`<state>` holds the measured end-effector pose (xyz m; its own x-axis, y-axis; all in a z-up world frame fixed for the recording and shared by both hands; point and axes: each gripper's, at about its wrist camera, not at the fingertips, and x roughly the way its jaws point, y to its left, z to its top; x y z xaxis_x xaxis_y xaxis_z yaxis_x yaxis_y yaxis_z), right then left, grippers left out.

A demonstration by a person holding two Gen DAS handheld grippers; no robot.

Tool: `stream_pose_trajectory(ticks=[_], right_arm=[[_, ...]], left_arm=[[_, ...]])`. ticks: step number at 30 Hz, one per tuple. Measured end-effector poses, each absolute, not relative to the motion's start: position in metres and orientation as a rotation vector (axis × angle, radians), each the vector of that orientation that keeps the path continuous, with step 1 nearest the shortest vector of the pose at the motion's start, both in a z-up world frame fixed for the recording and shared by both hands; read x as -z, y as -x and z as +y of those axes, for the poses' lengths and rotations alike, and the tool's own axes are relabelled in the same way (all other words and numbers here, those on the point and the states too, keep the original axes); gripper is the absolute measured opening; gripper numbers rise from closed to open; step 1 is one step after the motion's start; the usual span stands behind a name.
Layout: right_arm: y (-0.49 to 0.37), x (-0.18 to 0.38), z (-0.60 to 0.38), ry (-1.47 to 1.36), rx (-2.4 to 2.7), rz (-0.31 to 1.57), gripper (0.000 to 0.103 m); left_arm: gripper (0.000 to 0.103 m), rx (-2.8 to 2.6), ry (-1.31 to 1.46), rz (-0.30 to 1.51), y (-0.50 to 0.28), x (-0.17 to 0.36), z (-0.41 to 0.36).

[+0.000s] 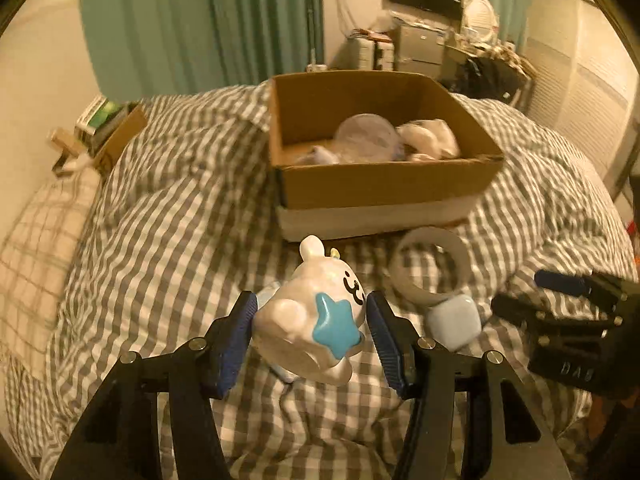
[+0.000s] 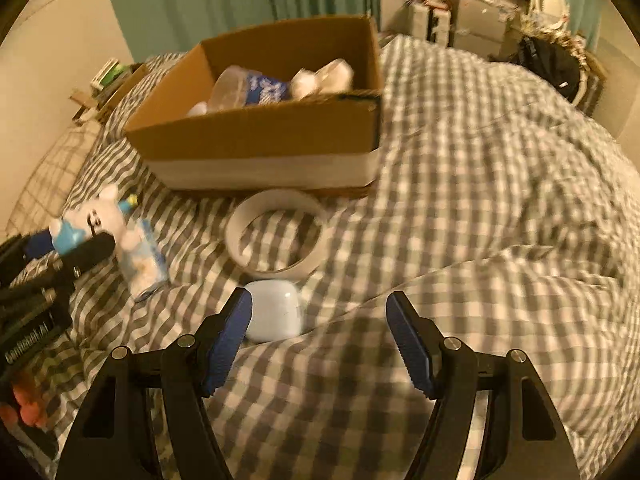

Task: Organize objects
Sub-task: 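Grasp the white bunny figurine with the left gripper while the right gripper grasps the earbud case, then drop the bunny and earbud case into the box with both grippers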

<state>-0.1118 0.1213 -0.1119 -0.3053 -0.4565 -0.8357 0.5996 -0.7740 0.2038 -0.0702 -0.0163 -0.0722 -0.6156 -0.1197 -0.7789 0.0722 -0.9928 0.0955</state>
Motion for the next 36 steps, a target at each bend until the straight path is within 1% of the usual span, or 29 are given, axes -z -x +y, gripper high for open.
stream_pose_trajectory(ticks=[6,10,14,15,17,19,24,29,34,36], right_arm=[[0.109,0.133,0.088,-1.334,2.002,0.32,0.069],[0.109,0.152,0.073,-1.383,1.954,0.381,0.069],[0.108,0.159,0.062,-1.393,1.938,0.414,0.069],[0.104,0.162,0.059,-1.393,1.932,0.449,0.069],[0.097,0.165,0.056,-1.383,1.936,0.503,0.063],[0.09,0.165,0.056,-1.364,1.951,0.531,0.051],[0.078,0.156,0.066,-1.308,1.98,0.498,0.05],[0.068,0.135,0.084,-1.246,2.011,0.402,0.05],[0.073,0.088,0.101,-1.152,2.065,0.28,0.05],[0.087,0.069,0.11,-1.119,2.078,0.239,0.05]], left_arm=[[0.058,2.659,-1.375,-0.041,0.079,0.089,-0.026],[0.058,2.656,-1.419,-0.022,0.08,0.099,-0.027],[0.058,2.634,-1.449,0.001,0.081,0.107,-0.03],[0.058,2.629,-1.453,0.008,0.081,0.108,-0.031],[0.058,2.625,-1.462,0.023,0.08,0.109,-0.033],[0.058,2.623,-1.472,0.035,0.08,0.11,-0.034],[0.058,2.631,-1.472,0.042,0.075,0.107,-0.033],[0.058,2.661,-1.434,0.048,0.072,0.094,-0.032],[0.058,2.712,-1.387,0.063,0.073,0.07,-0.03],[0.058,2.744,-1.362,0.074,0.076,0.054,-0.028]])
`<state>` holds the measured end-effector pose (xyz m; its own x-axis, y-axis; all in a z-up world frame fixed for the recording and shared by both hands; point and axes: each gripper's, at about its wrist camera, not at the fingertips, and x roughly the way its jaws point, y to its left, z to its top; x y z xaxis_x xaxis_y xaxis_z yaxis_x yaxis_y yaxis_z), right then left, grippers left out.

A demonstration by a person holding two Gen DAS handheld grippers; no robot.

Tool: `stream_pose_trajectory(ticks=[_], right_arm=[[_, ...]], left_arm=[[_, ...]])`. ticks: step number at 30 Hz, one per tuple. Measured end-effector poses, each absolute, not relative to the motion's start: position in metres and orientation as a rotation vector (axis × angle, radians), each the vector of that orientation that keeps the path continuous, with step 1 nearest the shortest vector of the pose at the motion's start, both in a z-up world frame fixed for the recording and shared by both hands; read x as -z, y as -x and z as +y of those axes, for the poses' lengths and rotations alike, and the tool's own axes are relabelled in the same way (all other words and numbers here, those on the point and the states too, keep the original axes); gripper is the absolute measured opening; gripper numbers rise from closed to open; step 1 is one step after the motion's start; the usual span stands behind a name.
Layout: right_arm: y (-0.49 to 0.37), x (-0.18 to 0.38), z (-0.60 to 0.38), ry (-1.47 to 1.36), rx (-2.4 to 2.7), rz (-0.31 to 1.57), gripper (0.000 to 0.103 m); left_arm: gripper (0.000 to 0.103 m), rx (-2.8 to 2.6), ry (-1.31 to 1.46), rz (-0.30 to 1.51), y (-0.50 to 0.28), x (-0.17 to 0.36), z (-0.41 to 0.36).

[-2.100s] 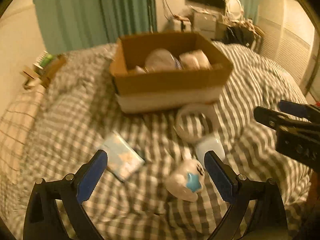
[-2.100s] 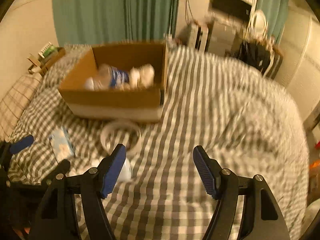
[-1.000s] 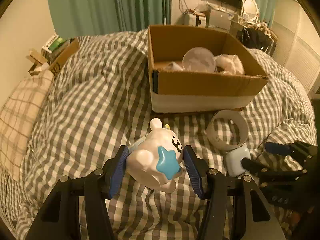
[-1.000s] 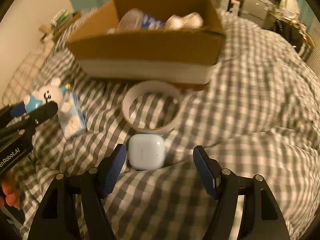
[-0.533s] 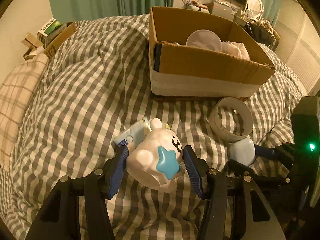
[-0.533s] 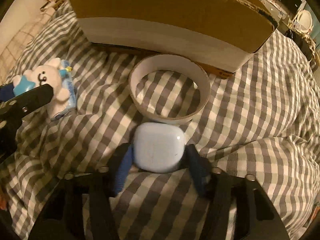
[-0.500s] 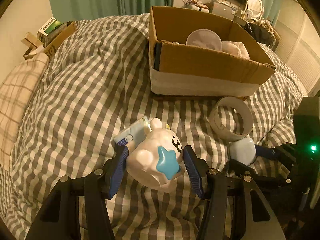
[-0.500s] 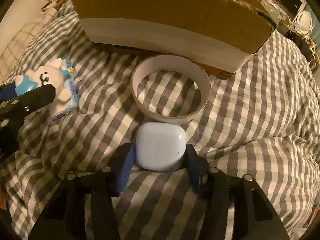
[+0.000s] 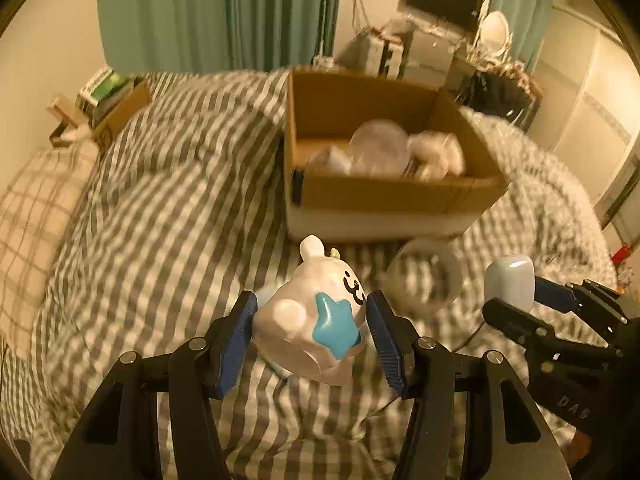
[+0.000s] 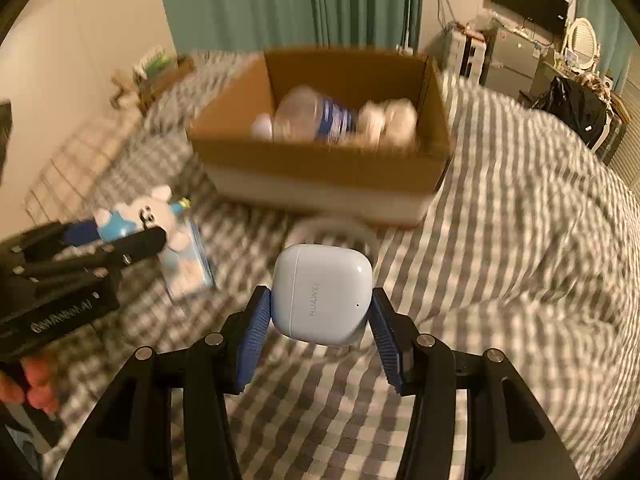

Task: Organize objects
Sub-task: 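Drop the bunny and earbud case into the box with both grippers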

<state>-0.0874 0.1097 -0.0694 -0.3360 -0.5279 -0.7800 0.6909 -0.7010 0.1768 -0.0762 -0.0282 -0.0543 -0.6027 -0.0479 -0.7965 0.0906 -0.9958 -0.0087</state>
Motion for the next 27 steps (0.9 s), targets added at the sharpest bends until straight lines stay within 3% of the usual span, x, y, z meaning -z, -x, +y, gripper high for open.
stream_pose_trajectory(ticks=[8,13,27], right_arm=[[0.123,-0.024,0.105,-0.928,2.151,0.175,0.05],[0.162,-0.06,0.095,-0.852,2.181,0.152,0.05],[0.228,0.029,0.042,-0.962,2.122,0.18,0.05]], left_arm=[[0.058,2.864,-1.214,-0.052,0.134,-0.031,-0.015],[0.058,2.919,-1.16,-0.133,0.178,-0.049,-0.008],[0.058,2.893,-1.25,-0.189,0.238,0.038,-0.02]])
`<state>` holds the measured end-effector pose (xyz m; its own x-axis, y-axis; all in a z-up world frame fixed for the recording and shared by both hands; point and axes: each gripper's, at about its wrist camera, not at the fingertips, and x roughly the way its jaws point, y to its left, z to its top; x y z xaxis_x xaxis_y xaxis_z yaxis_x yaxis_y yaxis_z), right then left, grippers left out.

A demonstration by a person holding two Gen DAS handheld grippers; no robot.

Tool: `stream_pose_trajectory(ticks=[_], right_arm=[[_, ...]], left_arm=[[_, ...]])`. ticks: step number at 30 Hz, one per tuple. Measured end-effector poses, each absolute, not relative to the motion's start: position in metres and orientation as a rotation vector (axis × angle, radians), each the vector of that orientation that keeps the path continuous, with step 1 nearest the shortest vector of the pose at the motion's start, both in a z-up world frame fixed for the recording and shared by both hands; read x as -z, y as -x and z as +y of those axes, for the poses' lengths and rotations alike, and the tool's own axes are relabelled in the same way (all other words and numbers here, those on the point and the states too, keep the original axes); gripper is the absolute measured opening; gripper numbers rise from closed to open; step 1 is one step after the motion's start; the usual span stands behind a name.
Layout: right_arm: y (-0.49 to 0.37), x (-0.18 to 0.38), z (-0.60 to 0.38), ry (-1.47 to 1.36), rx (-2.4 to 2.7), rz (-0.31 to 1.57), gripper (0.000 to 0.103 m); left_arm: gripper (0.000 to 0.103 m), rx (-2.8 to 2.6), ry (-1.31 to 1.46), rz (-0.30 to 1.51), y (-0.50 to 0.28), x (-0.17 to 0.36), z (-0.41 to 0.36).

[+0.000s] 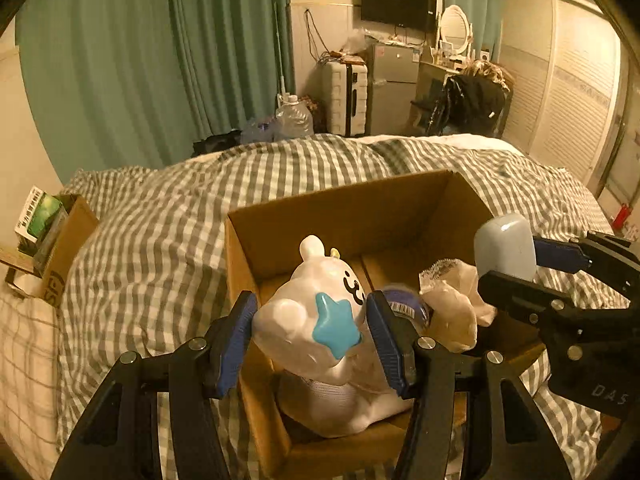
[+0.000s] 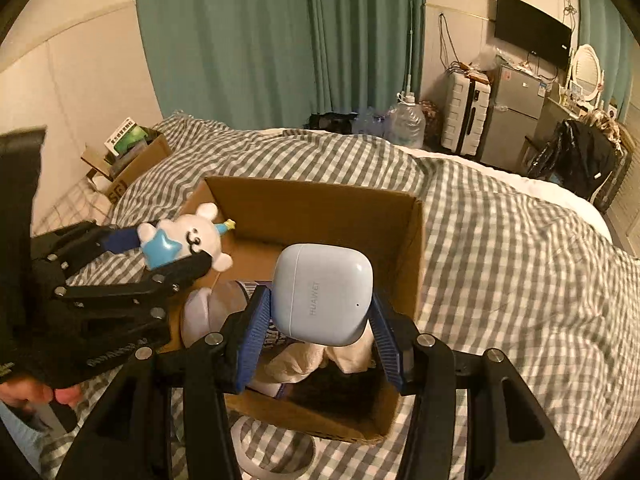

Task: Organize objects
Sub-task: 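Drop the bunny and earbud case into the box with both grippers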

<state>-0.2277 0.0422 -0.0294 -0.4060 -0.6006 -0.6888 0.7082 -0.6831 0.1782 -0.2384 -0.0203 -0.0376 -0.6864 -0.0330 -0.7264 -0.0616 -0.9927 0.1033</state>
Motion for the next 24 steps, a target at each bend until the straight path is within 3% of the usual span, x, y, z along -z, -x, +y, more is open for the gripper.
stream_pose_trajectory(ticks=[3,4,5,6,8,18,24], right_arm=[[0.221,0.02,0.051,-0.917,2.147,0.16,0.054],[0.217,0.014,0.054,-0.901,2.163,0.15,0.068],[0.215,0.007,0.059,-0.887,2.178,0.137,0.074],[0.209,-0.004,0.067,-0.862,2.197,0.112,0.077],[0.202,-0.02,0.076,-0.843,2.203,0.086,0.077],[0.153,-0.079,0.135,-0.831,2.256,0.031,0.085],[0.122,-0.068,0.148,-0.854,2.287,0.094,0.089]], left_arm=[[0.058,-2.842,1.241,0.123,0.23,0.032,-0.022],[0.06,-2.842,1.227,0.111,0.226,0.027,-0.022],[0.062,-2.843,1.21,0.1,0.221,0.022,-0.023],[0.067,-2.85,1.189,0.088,0.214,0.015,-0.023],[0.093,-2.872,1.166,0.072,0.202,0.002,-0.022],[0.101,-2.987,1.056,0.09,0.121,-0.055,-0.031],[0.103,-3.08,1.091,0.165,0.097,-0.039,-0.034]])
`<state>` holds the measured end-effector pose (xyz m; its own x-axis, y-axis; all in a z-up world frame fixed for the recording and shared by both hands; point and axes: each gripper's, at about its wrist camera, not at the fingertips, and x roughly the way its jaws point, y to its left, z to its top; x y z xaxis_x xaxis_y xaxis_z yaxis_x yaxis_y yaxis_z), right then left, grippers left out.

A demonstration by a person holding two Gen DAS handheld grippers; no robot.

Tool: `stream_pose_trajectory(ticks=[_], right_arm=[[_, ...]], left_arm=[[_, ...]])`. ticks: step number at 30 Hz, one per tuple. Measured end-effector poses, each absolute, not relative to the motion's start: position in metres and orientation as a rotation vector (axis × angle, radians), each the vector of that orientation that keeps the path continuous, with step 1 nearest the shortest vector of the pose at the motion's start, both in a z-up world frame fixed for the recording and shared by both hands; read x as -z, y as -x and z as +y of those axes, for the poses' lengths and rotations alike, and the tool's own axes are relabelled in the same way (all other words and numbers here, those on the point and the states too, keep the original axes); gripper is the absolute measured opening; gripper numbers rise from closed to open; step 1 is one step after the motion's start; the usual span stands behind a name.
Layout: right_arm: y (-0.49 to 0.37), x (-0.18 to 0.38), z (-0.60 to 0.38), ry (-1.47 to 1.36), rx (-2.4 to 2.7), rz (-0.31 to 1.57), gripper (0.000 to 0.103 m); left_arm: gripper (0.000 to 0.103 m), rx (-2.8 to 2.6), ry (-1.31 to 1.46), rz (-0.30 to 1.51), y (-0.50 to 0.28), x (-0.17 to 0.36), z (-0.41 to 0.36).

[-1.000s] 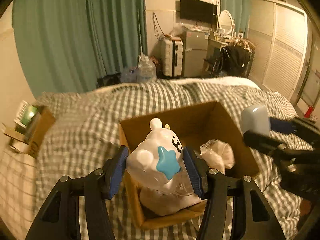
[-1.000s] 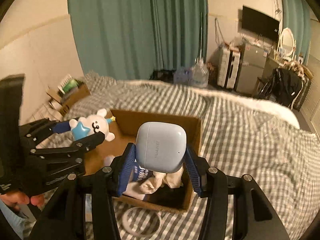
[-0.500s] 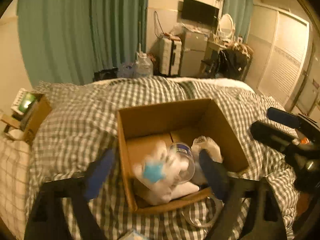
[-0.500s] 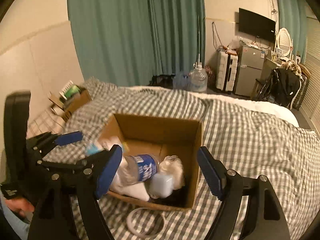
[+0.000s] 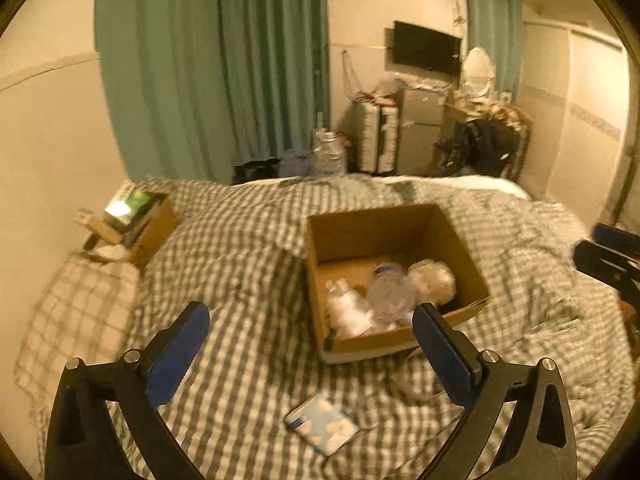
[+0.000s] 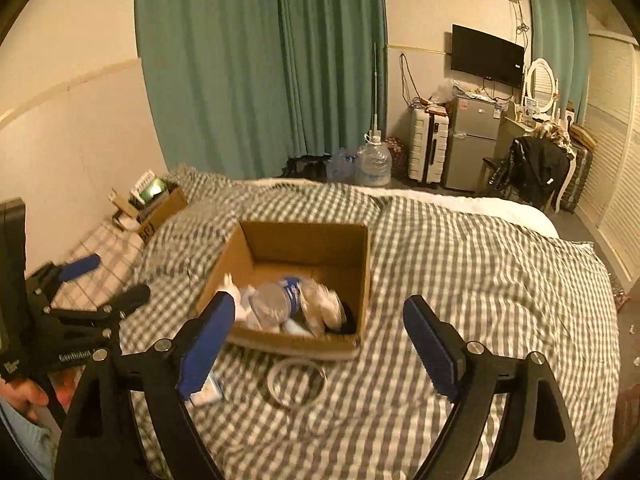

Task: Organize objects
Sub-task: 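Drop the bunny and earbud case into the box with both grippers, then grasp the blue tissue pack with the left gripper while the right gripper grasps the tape roll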

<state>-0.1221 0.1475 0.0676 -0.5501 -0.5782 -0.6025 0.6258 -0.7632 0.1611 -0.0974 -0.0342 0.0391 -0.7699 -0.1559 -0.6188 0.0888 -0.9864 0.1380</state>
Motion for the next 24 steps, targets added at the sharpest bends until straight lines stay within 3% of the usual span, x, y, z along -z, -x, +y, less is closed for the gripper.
stream_pose_trajectory(ticks=[8,15,20,24], right_arm=[[0.122,0.008,0.131,-0.95,2.293,0.182,0.091],[0.131,0.086,0.127,-1.087,2.249,0.139,0.091],[0.133,0.102,0.124,-1.147,2.236,0.16,0.091],[0.13,0.102,0.125,-1.127,2.26,0.167,0.091]], left_arm=[[0.103,2.708,-1.137,-0.237,0.097,0.041,-0.032],[0.103,2.615,-1.236,-0.15,0.094,0.106,-0.047],[0.103,2.603,-1.334,-0.008,0.101,0.134,-0.048],[0.102,2.57,-1.515,-0.08,0.113,0.164,-0.033]])
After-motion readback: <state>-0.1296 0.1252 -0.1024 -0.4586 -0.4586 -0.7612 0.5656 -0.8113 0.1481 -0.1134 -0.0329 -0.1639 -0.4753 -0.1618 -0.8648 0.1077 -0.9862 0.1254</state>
